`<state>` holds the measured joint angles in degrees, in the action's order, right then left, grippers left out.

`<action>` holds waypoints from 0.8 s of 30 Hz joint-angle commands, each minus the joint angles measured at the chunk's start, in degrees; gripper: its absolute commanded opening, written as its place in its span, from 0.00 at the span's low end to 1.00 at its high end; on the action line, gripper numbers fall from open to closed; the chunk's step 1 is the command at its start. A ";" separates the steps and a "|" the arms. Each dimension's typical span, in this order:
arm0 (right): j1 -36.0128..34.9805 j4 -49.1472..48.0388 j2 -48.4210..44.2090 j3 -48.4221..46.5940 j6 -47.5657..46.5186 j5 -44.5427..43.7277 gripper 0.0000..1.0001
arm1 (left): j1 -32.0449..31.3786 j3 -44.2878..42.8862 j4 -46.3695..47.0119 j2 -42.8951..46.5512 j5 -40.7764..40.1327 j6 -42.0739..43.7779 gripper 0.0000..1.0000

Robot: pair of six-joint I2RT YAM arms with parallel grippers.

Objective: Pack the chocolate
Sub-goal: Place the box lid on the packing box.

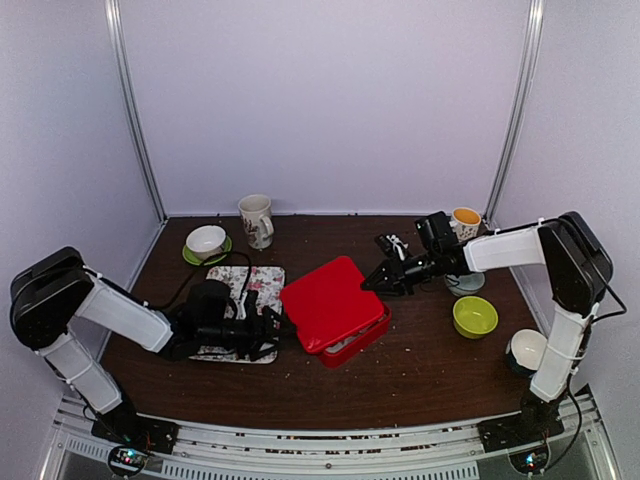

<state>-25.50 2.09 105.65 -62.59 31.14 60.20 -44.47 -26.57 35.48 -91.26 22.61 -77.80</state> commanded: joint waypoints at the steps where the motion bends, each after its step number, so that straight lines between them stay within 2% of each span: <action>1: 1.15 3.45 1.81 -1.70 -5.06 -5.44 0.15 | -0.27 0.72 -1.46 3.30 -1.85 1.31 0.76; 7: 1.62 4.88 2.48 -2.26 -5.72 -6.02 0.15 | -0.27 2.30 -7.42 9.25 -4.70 3.82 0.77; 15: 1.92 5.85 2.62 -2.80 -6.02 -6.61 0.16 | -0.18 -2.22 -26.86 17.73 -11.32 13.40 0.83; 20: 2.18 9.99 2.91 -4.56 -8.93 -6.78 0.17 | -0.18 -9.67 -34.40 16.19 -12.04 25.53 0.83; 24: 2.28 15.47 5.18 -8.53 -12.66 -6.99 0.18 | -0.18 -13.21 -33.27 13.95 -11.27 40.58 0.82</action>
<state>-24.38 11.68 108.14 -67.83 25.43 59.64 -44.47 -36.01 4.03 -75.83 12.21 -54.24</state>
